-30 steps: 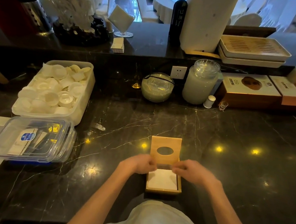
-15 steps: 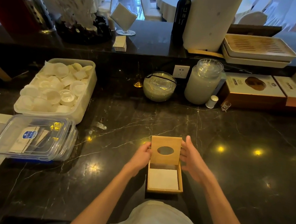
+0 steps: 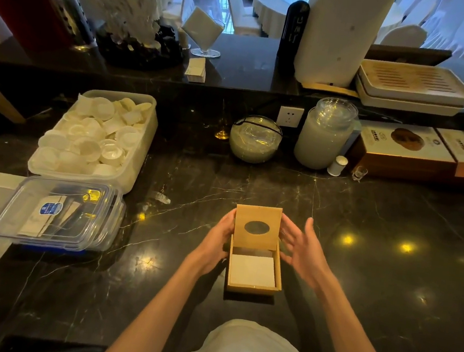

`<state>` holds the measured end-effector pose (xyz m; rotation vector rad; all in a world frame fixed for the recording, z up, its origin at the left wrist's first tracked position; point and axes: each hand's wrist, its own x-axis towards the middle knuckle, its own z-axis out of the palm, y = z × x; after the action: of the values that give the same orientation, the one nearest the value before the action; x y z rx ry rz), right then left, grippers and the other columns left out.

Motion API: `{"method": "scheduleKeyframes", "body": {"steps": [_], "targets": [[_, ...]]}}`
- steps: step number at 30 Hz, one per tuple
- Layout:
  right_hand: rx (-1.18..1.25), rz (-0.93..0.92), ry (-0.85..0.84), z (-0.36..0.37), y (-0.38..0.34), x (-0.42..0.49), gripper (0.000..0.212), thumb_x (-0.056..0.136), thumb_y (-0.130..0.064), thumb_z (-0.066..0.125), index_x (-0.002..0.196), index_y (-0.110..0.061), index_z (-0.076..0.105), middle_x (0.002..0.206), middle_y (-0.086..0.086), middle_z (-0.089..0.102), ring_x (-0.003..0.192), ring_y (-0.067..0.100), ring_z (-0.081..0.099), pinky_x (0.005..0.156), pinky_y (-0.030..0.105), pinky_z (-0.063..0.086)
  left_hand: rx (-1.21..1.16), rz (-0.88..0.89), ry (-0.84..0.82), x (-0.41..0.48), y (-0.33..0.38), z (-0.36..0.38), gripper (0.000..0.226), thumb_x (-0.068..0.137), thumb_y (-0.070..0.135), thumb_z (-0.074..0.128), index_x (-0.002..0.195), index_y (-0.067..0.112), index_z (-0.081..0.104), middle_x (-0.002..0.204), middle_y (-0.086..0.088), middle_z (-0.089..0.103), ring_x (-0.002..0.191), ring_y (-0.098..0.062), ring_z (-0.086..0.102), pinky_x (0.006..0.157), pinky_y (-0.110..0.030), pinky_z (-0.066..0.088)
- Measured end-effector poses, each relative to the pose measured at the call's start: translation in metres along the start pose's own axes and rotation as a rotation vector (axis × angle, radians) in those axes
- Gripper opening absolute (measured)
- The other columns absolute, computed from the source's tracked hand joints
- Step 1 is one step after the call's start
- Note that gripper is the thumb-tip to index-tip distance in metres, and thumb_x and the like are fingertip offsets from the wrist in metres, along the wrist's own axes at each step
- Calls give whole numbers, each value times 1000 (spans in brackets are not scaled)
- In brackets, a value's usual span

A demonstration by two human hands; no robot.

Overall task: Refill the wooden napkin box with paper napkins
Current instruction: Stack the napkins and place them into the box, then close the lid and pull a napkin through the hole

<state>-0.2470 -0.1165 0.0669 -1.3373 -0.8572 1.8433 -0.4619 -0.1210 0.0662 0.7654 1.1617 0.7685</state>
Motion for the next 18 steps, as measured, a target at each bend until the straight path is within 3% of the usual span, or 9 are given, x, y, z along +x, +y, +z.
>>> {"method": "scheduleKeyframes", "body": {"steps": [4, 11, 14, 16, 18], "targets": [[28, -32, -16, -3, 15, -13, 70, 94, -66, 13, 150, -32, 36, 155, -13, 38, 146, 11, 27, 114, 34, 23, -79, 2, 2, 1, -21, -10, 50, 99, 58, 27, 143, 40, 41, 152, 2, 43, 145, -23, 29, 119, -60, 16], [-57, -22, -14, -4, 17, -10, 64, 97, -63, 14, 146, -33, 42, 152, -9, 44, 140, 12, 37, 115, 39, 26, -54, 11, 7, 4, -21, -13, 55, 97, 60, 30, 144, 34, 45, 154, 1, 40, 147, -23, 27, 120, -60, 16], [-2, -37, 49, -6, 19, -10, 62, 98, -60, 16, 127, -26, 59, 138, -8, 57, 139, 18, 41, 113, 43, 32, -90, 15, 33, 3, -23, -14, 56, 98, 60, 29, 124, 25, 64, 148, -1, 49, 144, -23, 33, 119, -58, 18], [-31, -73, 91, -8, 27, -12, 65, 100, -56, 17, 112, -16, 66, 146, -3, 50, 143, 21, 34, 116, 49, 29, -57, 31, 35, 0, -30, -16, 54, 100, 53, 31, 100, 19, 72, 147, 0, 47, 143, -21, 32, 119, -50, 22], [-138, -98, 106, -9, 40, -14, 70, 100, -58, 17, 99, -10, 68, 155, 0, 38, 146, 23, 29, 118, 51, 25, 103, 72, 12, -4, -40, -14, 38, 100, 41, 44, 94, 18, 73, 150, -1, 42, 144, -21, 29, 116, -44, 29]]}}
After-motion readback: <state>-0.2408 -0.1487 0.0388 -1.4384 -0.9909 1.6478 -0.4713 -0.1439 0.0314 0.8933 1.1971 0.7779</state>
